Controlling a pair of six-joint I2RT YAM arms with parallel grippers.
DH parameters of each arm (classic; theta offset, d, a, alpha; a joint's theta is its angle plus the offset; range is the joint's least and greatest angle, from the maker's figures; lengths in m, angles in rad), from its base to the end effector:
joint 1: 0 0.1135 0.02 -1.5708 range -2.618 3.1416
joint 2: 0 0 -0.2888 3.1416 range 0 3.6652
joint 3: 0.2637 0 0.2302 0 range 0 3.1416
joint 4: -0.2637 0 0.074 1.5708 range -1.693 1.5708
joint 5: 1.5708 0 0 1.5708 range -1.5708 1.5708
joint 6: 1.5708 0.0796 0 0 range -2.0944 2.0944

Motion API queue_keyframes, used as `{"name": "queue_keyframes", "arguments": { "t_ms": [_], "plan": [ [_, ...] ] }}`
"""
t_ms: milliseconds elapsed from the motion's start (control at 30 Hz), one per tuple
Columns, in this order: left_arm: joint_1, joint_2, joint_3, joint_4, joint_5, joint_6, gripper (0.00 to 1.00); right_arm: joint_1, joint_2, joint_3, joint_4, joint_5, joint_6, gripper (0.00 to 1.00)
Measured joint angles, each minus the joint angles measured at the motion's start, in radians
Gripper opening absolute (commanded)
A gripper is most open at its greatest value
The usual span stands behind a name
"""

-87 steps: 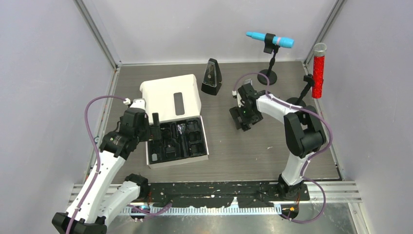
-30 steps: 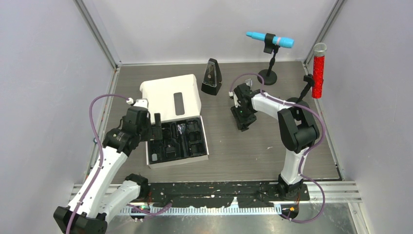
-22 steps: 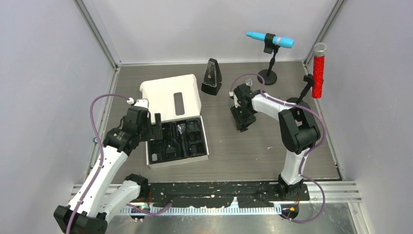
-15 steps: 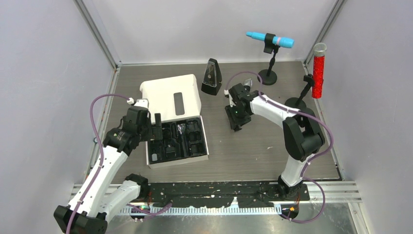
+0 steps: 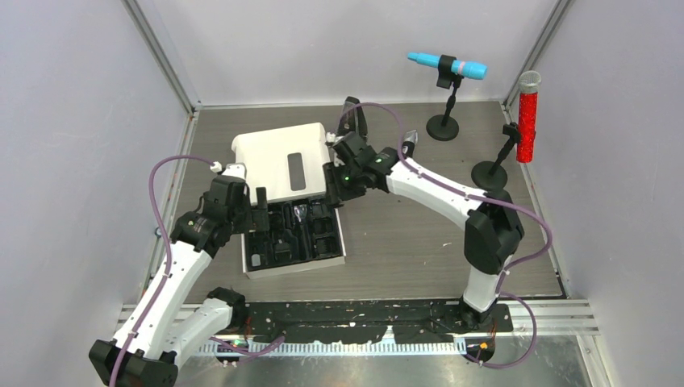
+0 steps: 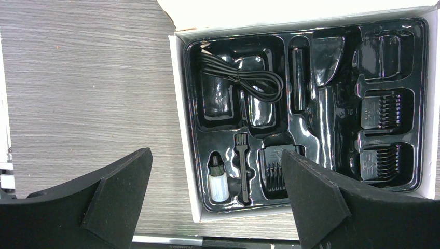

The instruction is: Sort the hair-cutting tools

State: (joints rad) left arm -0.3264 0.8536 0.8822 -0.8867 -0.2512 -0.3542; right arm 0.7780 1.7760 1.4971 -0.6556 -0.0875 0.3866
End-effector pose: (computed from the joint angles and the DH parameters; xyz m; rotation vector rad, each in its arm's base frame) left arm 0.1479 -0.0292 0.2832 -0.1456 2.3889 -0.0125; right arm 0.2801 0.2858 0.2694 -0.5422 2.5426 0.5659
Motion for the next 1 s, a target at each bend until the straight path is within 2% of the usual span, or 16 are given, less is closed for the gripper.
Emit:
{"name": "queue_keyframes", "arguments": {
  "t_ms": [200, 467, 633, 1000],
  "plan": [
    [0.0, 0.0, 0.0, 0.0, 0.0, 0.0, 1.0, 0.077, 0.124, 0.108, 0.036, 0.021, 0.077, 0.3],
    [0.0, 0.0, 0.0, 0.0, 0.0, 0.0, 1.0, 0.111, 0.245, 0.14, 0.058, 0.088, 0.148, 0.32],
    [0.0, -0.002, 0.0, 0.0, 0.0, 0.0, 1.0, 0.113, 0.262, 0.143, 0.071, 0.146, 0.17, 0.32],
    [0.0, -0.002, 0.0, 0.0, 0.001, 0.0, 1.0, 0.117, 0.282, 0.163, 0.082, 0.222, 0.185, 0.44]
  ]
}}
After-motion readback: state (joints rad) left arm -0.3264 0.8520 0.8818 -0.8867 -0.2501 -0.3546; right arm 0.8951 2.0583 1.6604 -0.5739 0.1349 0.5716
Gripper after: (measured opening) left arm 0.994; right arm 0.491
